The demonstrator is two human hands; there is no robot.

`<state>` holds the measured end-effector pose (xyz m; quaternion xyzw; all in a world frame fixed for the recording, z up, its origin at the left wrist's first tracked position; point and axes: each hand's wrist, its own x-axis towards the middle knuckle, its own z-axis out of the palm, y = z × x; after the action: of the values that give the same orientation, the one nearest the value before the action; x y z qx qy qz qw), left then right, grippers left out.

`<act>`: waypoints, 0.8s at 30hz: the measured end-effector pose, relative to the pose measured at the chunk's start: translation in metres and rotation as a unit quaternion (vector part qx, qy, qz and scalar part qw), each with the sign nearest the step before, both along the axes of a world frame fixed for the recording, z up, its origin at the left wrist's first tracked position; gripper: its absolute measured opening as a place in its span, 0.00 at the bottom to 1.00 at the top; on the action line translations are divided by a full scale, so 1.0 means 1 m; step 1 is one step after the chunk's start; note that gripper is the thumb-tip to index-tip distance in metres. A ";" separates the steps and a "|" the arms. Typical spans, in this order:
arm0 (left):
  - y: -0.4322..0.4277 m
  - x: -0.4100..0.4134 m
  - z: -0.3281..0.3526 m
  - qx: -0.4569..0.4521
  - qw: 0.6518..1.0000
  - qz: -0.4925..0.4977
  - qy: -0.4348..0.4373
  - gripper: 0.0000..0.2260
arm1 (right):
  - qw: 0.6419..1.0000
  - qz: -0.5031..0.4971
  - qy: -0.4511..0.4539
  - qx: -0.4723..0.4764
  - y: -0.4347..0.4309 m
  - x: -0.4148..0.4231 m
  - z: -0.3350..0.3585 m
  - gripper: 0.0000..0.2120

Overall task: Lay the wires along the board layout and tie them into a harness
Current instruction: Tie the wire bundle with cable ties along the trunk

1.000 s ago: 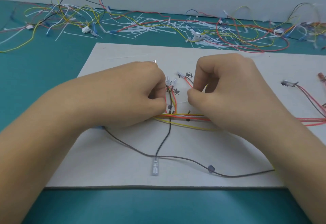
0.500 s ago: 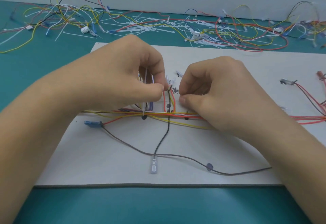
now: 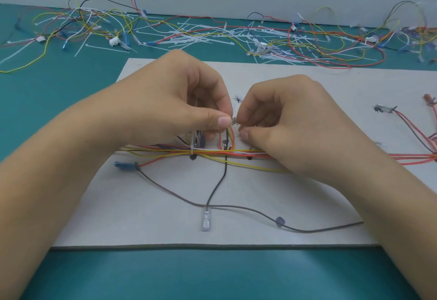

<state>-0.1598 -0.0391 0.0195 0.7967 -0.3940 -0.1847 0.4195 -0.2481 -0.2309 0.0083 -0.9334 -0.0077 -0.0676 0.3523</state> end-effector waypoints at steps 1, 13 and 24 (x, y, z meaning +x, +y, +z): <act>0.001 0.000 0.001 -0.005 1.000 0.003 0.004 0.06 | 1.000 0.000 0.000 0.001 0.000 0.000 0.000 0.09; 0.002 0.003 0.000 -0.016 1.000 -0.018 0.020 0.04 | 0.999 -0.005 0.009 0.050 0.000 -0.001 0.001 0.09; 0.001 0.002 -0.001 -0.005 1.000 0.019 0.018 0.06 | 0.991 -0.006 0.040 0.128 0.002 -0.003 0.007 0.10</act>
<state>-0.1576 -0.0382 0.0184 0.7988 -0.3717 -0.1891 0.4336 -0.2514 -0.2287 0.0149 -0.8826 0.0204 -0.0331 0.4686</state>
